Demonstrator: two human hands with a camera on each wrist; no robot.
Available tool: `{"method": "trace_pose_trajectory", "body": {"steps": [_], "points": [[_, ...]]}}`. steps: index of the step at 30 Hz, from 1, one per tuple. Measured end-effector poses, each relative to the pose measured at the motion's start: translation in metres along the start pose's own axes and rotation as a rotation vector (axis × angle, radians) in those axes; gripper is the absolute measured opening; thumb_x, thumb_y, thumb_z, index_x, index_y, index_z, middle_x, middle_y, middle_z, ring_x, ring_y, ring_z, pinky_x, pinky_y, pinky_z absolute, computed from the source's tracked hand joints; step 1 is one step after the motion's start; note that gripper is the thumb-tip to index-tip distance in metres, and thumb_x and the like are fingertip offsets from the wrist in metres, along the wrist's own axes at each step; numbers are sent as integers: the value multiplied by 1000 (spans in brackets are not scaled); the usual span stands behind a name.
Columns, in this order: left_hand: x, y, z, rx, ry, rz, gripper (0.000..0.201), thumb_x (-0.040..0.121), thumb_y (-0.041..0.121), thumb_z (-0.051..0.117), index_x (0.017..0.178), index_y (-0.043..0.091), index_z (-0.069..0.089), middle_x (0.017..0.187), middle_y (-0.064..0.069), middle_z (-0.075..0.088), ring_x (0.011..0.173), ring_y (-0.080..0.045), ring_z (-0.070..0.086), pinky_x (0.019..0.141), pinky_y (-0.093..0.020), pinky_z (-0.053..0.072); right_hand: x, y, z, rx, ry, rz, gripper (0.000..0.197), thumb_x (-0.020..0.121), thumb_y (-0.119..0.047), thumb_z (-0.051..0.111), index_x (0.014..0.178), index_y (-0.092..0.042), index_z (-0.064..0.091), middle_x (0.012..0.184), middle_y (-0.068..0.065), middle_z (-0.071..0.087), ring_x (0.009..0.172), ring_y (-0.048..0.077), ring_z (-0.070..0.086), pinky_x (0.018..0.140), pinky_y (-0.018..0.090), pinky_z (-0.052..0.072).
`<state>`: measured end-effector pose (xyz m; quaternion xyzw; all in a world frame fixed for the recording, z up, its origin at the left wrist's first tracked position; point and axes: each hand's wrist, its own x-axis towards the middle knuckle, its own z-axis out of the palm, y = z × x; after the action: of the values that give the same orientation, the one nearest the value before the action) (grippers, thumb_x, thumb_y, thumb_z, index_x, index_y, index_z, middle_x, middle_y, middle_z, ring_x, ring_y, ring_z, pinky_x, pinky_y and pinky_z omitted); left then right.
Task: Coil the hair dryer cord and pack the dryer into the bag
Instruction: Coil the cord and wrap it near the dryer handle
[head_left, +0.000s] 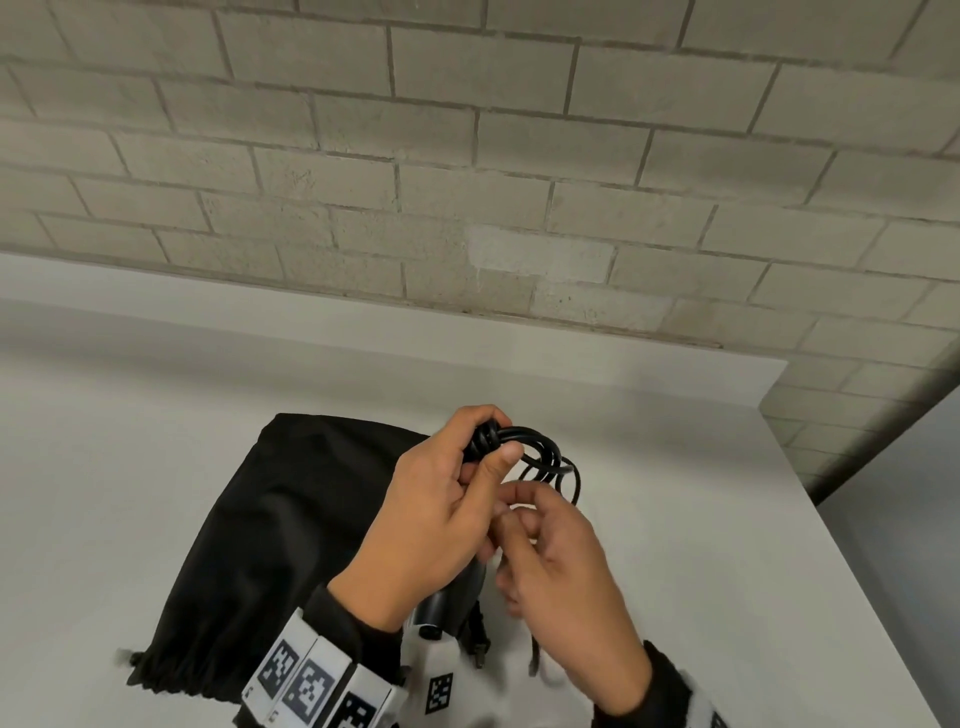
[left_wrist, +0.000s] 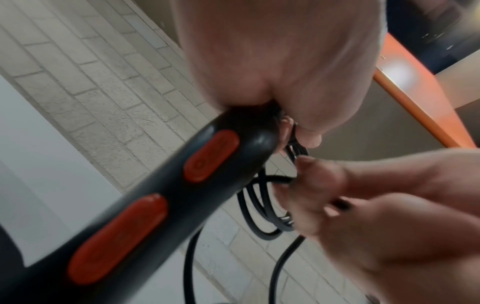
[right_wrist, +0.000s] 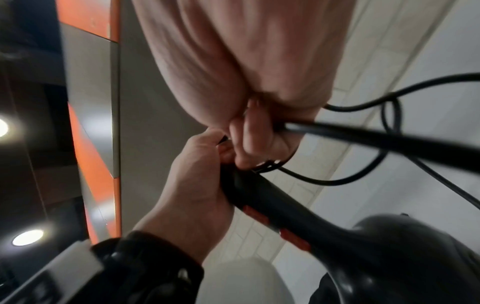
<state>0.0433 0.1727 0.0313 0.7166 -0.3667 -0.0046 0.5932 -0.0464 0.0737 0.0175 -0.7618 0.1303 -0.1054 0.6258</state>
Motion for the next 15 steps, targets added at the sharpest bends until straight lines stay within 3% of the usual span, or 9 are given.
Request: {"method": "trace_pose_trajectory", "body": {"steps": [3,6,9,12,15], "points": [[2,-3,-5,41,49,24,16,95,39,54,104,27,59,63,-3,54,46,-17,43,46,-32,42,-13,15,-6,-25,-24,-65,14,99,-27,49,103,-31,62,63,0,60,47,5,44,50,20,38],[4,-6,-10,34,82,21,18,94,40,53,102,26,60,56,1,42,45,-8,32,44,-21,31,-33,34,-31,-140,-193,-45,18,98,-24,53,98,-36,67,69,-1,64,51,2,45,55,17,39],[4,-5,-8,27,55,28,20,94,41,53,103,25,60,59,-2,44,47,-6,33,46,-19,32,-51,47,-69,-279,-249,9,14,95,-29,57,93,-38,67,80,-8,70,64,2,59,67,17,48],[3,-3,-2,17,22,39,20,94,39,54,105,24,61,62,-3,46,48,-6,34,47,-19,33,-63,57,-107,-482,-211,-39,12,88,-49,57,93,-46,67,90,-17,72,89,2,67,84,13,47],[4,-3,0,17,27,41,19,94,38,55,106,24,61,59,4,46,45,-6,36,47,-16,32,-75,77,-135,-671,-133,-81,27,82,-73,48,95,-57,65,89,-28,70,90,-8,65,86,3,41]]}}
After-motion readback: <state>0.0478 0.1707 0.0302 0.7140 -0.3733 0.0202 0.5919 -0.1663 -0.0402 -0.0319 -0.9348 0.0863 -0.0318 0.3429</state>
